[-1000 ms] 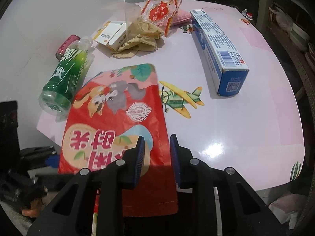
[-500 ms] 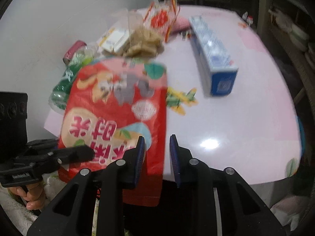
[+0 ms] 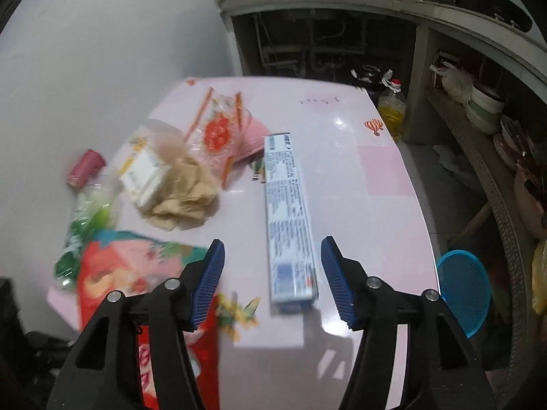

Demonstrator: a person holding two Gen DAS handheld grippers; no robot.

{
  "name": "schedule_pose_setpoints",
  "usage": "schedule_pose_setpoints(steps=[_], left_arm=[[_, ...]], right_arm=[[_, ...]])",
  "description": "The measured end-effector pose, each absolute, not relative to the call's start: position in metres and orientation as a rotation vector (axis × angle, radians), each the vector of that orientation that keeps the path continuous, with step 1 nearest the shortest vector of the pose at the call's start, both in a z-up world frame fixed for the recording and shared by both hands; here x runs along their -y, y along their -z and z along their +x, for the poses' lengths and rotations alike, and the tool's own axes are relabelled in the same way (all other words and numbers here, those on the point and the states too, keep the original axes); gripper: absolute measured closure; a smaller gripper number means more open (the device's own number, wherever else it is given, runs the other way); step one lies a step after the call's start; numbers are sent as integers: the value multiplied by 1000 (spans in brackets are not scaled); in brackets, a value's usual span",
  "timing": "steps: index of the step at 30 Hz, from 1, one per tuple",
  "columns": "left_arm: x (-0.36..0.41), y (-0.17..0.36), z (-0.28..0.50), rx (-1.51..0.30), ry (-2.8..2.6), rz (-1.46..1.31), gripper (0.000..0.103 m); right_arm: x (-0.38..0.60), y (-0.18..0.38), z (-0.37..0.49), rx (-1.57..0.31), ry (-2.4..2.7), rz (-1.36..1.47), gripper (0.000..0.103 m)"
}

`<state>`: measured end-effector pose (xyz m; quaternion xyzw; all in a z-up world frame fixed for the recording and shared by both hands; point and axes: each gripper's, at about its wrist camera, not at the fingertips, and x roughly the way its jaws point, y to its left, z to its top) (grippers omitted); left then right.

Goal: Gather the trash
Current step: 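Grasp the toothpaste box with the right tool while the left tool holds the snack bag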

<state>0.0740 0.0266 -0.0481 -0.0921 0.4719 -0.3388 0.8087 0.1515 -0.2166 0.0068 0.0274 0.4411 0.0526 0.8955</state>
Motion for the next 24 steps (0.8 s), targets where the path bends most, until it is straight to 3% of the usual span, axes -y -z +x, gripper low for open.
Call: schedule_pose_setpoints(steps=[8, 12, 14, 24], left_arm=[[-26, 50, 88, -1036, 734, -200, 95], [-25, 48, 90, -1031, 742, -197, 96], [-23, 47, 92, -1027, 742, -195, 96], [-20, 42, 91, -1013, 746, -190, 96]], right_arm=[[204, 26, 192, -992, -41, -14, 47], [205, 34, 197, -1023, -19, -13, 64], [206, 35, 197, -1027, -12, -7, 68], [216, 19, 175, -989, 13, 12, 70]])
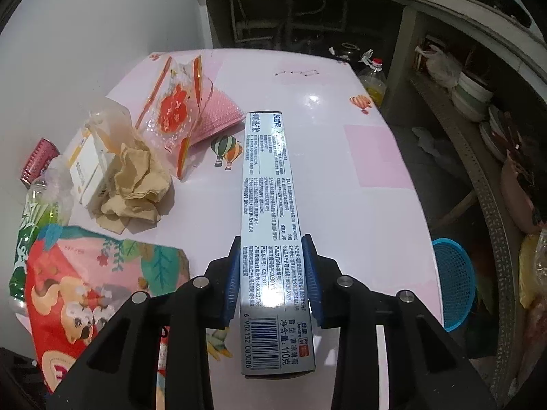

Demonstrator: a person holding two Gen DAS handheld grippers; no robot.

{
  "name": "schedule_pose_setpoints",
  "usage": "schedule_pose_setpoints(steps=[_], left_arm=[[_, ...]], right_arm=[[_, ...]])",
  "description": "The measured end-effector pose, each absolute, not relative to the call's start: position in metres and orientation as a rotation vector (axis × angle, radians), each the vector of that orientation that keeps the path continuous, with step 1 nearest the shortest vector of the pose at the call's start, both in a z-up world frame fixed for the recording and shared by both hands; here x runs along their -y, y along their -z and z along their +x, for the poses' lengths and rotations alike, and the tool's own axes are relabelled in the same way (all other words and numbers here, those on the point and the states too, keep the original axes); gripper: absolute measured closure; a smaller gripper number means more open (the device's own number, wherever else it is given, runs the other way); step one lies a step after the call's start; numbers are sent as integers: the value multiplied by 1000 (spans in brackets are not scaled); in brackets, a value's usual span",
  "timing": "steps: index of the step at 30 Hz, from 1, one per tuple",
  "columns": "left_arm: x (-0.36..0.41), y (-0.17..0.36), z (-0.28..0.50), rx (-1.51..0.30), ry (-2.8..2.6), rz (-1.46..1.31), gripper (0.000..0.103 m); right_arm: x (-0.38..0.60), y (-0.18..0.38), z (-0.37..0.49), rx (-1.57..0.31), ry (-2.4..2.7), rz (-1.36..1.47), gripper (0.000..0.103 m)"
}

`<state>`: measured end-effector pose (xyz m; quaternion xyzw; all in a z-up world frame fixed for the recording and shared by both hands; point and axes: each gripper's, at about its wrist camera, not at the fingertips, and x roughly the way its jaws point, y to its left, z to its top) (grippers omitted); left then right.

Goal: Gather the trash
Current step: 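Grasp the toothpaste box with the right tool while the left tool holds the snack bag, then carry the toothpaste box and snack bag toward the blue basket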

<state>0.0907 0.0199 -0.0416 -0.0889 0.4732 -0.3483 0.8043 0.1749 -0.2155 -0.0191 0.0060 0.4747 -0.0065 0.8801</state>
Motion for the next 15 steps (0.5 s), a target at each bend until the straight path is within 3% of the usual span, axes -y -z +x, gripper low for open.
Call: schedule_pose_setpoints(steps=[15], left_arm=[[-5, 28, 83, -981, 764, -164, 96]], right_arm=[[239, -7, 128, -932, 28, 72, 70]])
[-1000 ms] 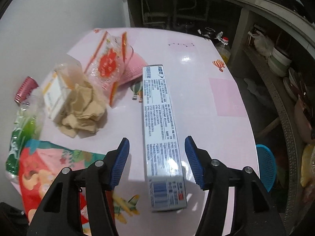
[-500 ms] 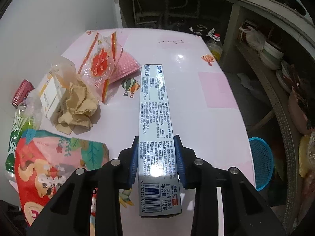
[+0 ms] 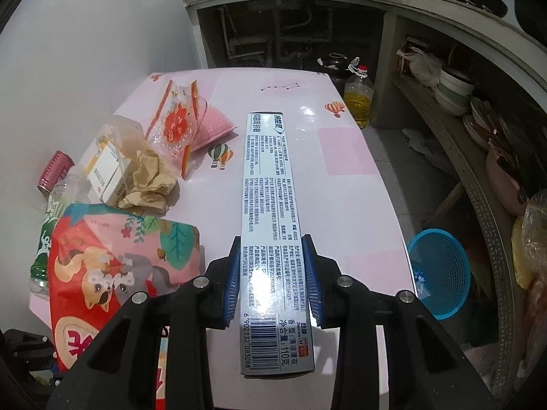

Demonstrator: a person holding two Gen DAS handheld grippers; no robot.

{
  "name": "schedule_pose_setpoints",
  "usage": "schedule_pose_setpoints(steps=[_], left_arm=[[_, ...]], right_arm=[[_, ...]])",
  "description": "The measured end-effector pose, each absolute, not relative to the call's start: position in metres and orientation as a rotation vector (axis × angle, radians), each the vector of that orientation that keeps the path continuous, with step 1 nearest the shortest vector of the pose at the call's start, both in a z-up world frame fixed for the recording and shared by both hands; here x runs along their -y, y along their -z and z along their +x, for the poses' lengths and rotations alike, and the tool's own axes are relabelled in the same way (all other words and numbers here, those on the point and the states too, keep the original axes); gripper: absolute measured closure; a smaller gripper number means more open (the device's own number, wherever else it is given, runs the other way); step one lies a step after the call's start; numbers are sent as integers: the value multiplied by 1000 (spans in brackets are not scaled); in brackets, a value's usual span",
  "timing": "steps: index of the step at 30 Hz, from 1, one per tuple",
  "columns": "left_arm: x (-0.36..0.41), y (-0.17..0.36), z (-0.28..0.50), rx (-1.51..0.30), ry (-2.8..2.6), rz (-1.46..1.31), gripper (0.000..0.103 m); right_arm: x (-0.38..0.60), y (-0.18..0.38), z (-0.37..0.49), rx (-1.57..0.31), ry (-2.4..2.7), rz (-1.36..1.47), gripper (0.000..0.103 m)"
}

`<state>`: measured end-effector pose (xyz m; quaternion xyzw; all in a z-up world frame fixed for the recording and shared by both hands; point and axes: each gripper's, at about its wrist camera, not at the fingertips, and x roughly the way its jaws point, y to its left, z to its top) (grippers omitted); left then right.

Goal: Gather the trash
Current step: 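Carry the toothpaste box and snack bag toward the blue basket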

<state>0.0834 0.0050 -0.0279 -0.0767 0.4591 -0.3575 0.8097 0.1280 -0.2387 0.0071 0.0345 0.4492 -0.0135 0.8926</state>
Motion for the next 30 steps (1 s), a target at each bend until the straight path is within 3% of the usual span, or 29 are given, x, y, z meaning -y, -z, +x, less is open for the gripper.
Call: schedule_pose_setpoints(steps=[15, 30], left_arm=[[15, 7, 71, -941, 848, -149, 96], [70, -24, 79, -894, 995, -85, 96]], right_arm=[[268, -25, 81, -871, 59, 152, 70], [370, -28, -6, -785, 306, 355, 70]])
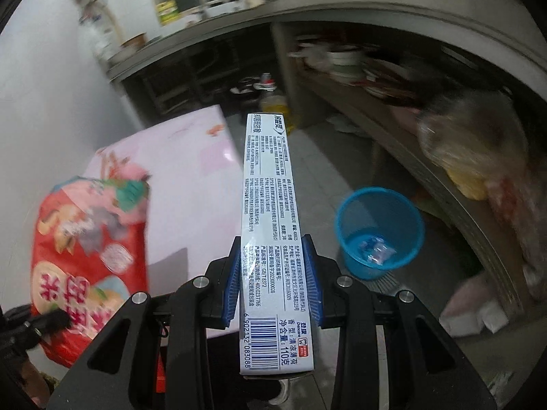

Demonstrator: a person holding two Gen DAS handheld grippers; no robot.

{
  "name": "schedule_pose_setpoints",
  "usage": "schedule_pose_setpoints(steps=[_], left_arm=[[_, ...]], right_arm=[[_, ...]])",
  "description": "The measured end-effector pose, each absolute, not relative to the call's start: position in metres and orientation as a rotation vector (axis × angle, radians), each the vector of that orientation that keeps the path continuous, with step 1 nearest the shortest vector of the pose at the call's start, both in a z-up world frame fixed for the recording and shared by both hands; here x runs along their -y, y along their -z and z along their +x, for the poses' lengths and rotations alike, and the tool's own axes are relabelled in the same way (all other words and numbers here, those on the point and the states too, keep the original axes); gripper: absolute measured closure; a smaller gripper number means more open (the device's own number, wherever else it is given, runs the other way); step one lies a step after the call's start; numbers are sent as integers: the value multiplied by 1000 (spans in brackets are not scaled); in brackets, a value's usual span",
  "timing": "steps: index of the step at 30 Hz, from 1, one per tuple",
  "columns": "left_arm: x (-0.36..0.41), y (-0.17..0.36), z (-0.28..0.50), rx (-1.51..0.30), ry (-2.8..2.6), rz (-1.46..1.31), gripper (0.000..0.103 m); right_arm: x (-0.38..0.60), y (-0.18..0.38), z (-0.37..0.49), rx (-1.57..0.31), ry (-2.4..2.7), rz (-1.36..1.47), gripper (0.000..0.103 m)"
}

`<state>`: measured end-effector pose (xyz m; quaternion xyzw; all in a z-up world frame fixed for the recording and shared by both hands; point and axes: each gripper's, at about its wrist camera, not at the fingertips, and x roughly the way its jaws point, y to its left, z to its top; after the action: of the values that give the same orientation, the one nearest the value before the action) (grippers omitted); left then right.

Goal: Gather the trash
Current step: 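Carry the toothpaste box and snack bag toward the blue basket, then open both tools over the blue basket to drop box and snack bag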

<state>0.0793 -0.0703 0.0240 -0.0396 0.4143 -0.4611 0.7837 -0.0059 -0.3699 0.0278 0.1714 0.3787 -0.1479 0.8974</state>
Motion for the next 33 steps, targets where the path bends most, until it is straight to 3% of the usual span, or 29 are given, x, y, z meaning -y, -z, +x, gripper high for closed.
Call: schedule_pose_setpoints(steps=[18, 33], left_arm=[[227, -31, 120, -981, 1151, 64, 96], [416, 59, 197, -1285, 1090, 410, 96]], right_arm=[[487, 61, -65, -817, 482, 666, 70], [584, 177, -25, -881, 519, 992, 70]])
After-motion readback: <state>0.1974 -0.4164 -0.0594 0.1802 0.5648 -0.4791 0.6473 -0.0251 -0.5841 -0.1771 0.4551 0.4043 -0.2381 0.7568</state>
